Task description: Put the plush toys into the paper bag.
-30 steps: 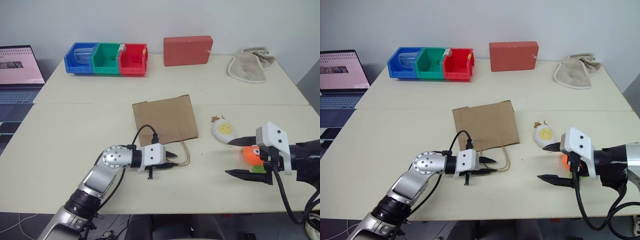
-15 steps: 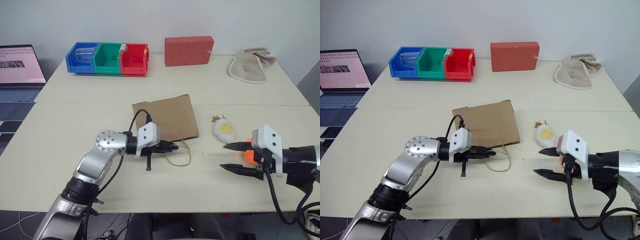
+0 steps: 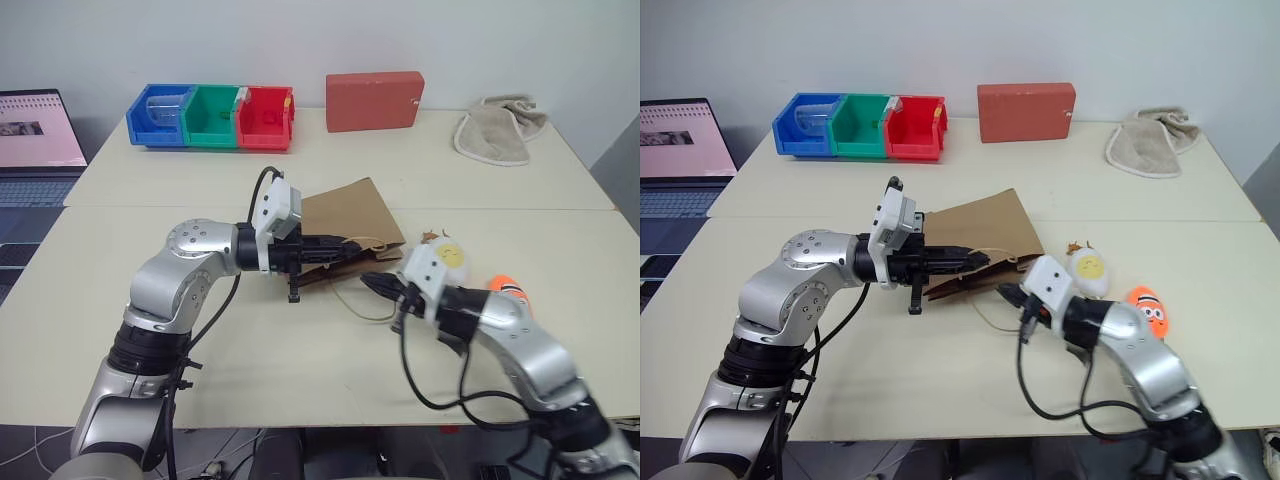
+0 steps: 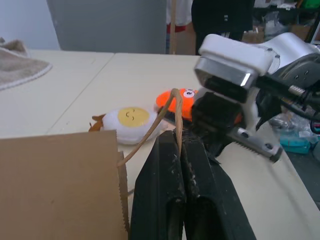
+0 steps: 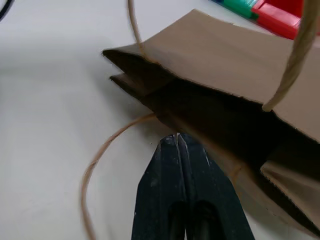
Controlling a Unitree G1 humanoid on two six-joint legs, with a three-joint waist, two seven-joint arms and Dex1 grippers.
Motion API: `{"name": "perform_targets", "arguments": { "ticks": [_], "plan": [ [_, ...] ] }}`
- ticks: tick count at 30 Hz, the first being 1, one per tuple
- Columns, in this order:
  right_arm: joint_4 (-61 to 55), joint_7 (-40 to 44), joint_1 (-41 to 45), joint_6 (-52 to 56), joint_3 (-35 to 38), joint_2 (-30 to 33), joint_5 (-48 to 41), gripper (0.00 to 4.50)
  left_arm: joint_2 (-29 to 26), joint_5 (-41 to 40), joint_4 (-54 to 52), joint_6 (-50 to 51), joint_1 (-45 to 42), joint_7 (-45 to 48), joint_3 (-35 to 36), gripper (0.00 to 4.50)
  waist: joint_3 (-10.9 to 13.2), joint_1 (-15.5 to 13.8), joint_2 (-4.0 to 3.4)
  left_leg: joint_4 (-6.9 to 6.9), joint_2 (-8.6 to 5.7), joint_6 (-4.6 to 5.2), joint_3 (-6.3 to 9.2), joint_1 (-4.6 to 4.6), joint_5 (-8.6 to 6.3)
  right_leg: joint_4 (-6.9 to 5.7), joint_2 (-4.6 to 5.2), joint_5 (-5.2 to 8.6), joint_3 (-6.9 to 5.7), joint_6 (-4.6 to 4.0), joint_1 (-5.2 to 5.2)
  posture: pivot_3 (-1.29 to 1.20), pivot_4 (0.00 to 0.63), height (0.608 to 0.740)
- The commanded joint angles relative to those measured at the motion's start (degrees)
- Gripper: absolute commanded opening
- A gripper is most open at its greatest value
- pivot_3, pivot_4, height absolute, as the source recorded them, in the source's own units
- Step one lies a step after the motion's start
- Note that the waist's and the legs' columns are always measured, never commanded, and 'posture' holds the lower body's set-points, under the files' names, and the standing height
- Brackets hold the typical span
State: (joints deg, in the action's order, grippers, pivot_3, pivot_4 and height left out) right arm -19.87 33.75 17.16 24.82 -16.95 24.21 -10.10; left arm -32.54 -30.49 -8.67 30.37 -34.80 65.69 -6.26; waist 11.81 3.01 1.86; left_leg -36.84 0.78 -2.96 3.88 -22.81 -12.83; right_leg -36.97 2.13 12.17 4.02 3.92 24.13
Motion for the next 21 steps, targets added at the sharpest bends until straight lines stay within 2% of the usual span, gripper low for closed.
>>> {"name": "perform_targets", "arguments": {
  "ticks": [1,5,13,18,21],
  "plan": [
    [4.3,-4.1,1.2,-5.6,-2.0,-4.0,4.7,0.05,-0.6,-0.7,-1.5,0.4,-1.1,0.0,0.9,0.00,0.0,-0.1,0.00,0.01,0.00,0.00,0.04,-0.01,0.00,0.00,0.00,-0.01,-0.03,0.01,0.00,0.00,0.150,0.740],
    [11.8,-8.3,2.0,-10.1,-3.0,-9.1,8.8,0.05,-0.4,-1.4,-1.7,1.4,-1.4,-0.4,1.5,0.00,0.0,-0.1,0.00,0.00,-0.01,0.00,0.11,-0.05,0.00,0.01,0.00,-0.01,-0.10,0.00,-0.01,0.00,0.150,0.740],
    [25.6,-14.1,3.8,-20.8,-5.4,-12.8,18.3,0.05,1.0,-3.4,0.7,3.3,-5.7,-4.0,5.2,0.00,0.0,0.0,0.00,-0.01,0.00,0.00,0.15,-0.03,0.00,-0.02,-0.02,-0.01,-0.11,-0.01,-0.02,0.00,0.150,0.740],
    [29.2,-14.5,4.3,-20.6,-5.2,-14.3,19.8,0.05,1.5,-6.1,2.8,5.4,-10.6,-6.6,8.9,0.00,0.0,0.2,0.01,-0.03,0.00,0.00,0.16,0.01,0.00,-0.03,-0.02,-0.04,-0.11,0.05,-0.06,0.00,0.150,0.740],
    [29.3,-12.6,4.4,-17.1,-5.2,-15.2,19.0,0.05,1.0,-5.6,6.5,3.7,-16.7,-8.1,11.2,0.00,0.0,0.3,0.04,-0.04,0.00,0.00,0.20,0.03,0.01,-0.05,-0.04,-0.05,-0.13,0.06,-0.08,0.00,0.150,0.740]
  ]
}}
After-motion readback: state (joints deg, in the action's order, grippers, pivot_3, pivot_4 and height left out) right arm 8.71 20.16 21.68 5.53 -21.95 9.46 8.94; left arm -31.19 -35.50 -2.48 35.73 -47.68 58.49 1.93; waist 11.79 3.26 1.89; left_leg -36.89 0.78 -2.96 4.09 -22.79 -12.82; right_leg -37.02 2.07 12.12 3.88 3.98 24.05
